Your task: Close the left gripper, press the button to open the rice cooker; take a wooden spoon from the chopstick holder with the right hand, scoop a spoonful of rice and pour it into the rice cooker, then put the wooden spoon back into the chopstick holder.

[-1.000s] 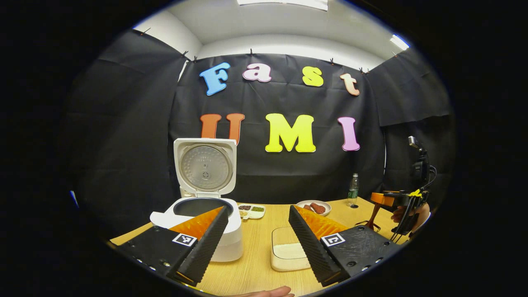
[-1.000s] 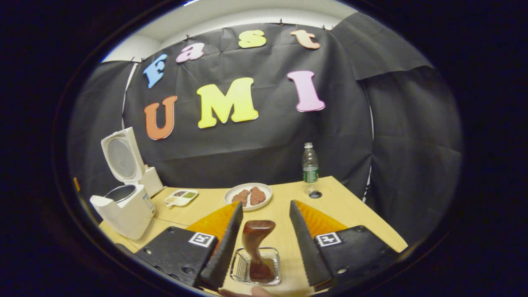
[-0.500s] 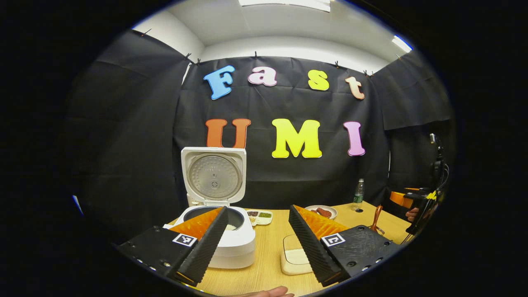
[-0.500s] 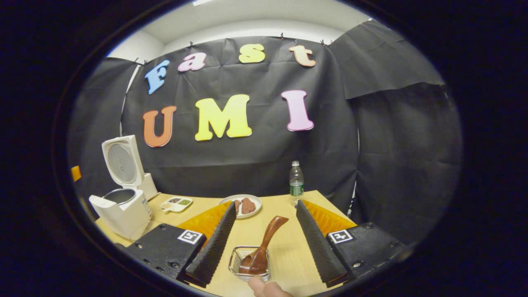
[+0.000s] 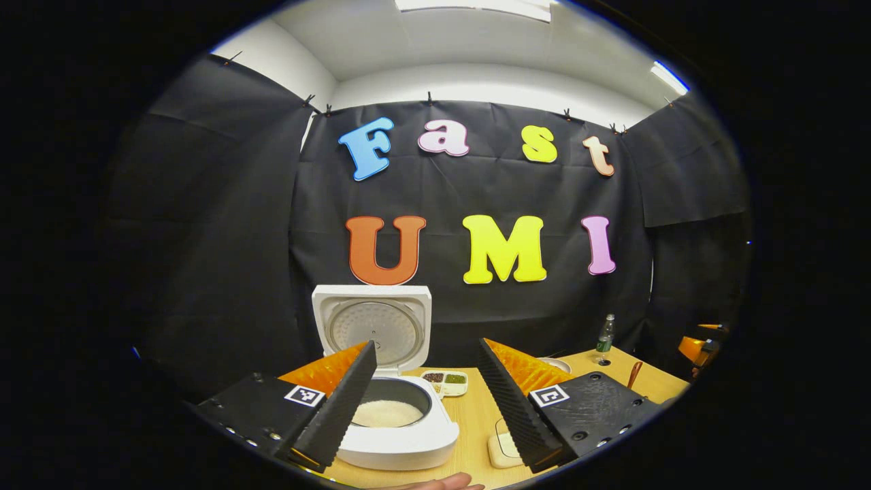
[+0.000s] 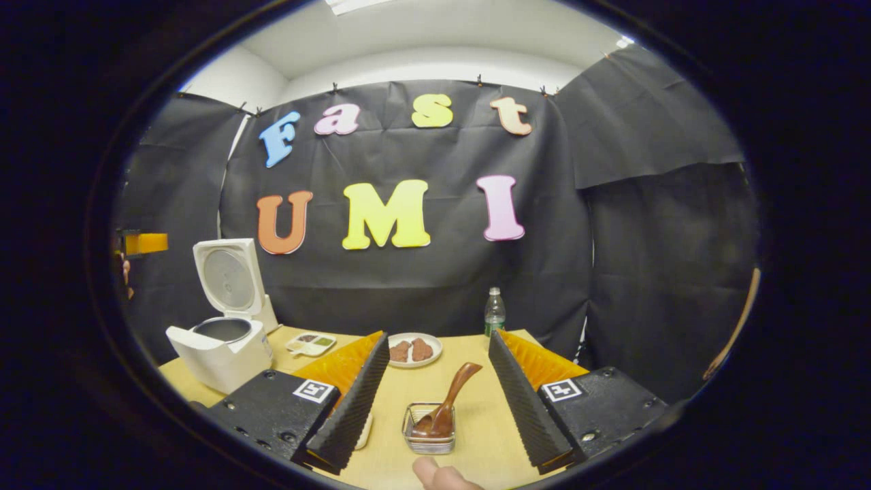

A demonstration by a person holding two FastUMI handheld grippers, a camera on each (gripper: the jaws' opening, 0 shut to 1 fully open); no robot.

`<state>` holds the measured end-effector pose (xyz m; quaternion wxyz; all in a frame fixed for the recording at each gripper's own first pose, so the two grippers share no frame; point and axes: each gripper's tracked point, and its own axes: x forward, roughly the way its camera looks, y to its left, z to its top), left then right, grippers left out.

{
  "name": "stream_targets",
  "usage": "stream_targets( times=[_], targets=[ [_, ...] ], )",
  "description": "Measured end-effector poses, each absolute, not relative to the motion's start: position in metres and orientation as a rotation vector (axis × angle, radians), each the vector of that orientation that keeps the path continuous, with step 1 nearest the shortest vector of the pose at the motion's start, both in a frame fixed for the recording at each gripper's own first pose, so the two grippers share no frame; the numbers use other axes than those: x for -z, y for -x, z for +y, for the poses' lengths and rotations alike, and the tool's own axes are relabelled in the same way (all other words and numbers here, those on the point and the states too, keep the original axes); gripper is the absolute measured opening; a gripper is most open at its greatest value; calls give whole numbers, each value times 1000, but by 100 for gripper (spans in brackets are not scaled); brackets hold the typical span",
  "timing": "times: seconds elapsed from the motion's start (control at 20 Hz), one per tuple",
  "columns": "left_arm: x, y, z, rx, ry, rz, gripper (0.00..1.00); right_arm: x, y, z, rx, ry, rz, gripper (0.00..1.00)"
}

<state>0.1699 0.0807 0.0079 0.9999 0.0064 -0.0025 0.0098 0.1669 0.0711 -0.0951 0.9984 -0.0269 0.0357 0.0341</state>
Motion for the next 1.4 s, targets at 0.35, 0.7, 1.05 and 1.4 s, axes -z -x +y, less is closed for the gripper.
stream_targets(
  times=[0.35, 0.7, 1.05, 1.4],
  targets=[
    [-65, -238, 112, -39, -26, -57, 94, 79, -146, 80, -98, 51, 29, 94],
    [-93, -325, 158, -87, 0, -110, 94, 86, -152, 75, -101, 37, 30, 94],
    [-66, -409, 180, -122, 37, -74, 94, 101, -163, 70, -88, 49, 57, 95],
    [-7, -456, 193, -163, 39, 79, 94, 105, -168, 57, -61, 58, 64, 96]
  ],
)
